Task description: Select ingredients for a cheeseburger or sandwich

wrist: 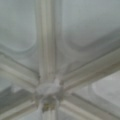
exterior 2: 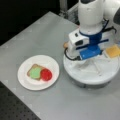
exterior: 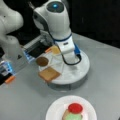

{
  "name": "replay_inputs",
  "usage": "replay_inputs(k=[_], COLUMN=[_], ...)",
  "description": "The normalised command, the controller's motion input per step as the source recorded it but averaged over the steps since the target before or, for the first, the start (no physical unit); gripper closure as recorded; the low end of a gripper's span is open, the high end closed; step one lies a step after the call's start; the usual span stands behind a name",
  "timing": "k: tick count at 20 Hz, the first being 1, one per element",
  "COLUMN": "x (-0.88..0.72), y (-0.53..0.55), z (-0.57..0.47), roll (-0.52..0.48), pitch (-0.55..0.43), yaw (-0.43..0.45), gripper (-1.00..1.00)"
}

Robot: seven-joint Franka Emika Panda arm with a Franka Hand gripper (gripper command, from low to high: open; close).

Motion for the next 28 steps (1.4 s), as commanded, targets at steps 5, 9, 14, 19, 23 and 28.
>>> replay_inputs(k=[5,9,14,19,23,28], x=[-0.07,-0.05,-0.05,-0.05,-0.05,-0.04], y=[-0.02,0.03,-0.02,-0.17,-0.32,-0.33], z=[0.31,0.17,0.11,0.15,0.2,0.22], roll=[0.102,0.124,0.185,0.232,0.224,0.223], pitch=[0.204,0.111,0.094,0.118,0.13,0.128], yaw=[-0.438,-0.516,-0.443,-0.405,-0.358,-0.267], gripper=[-1.0,-1.0,-1.0,-1.0,-1.0,-1.0])
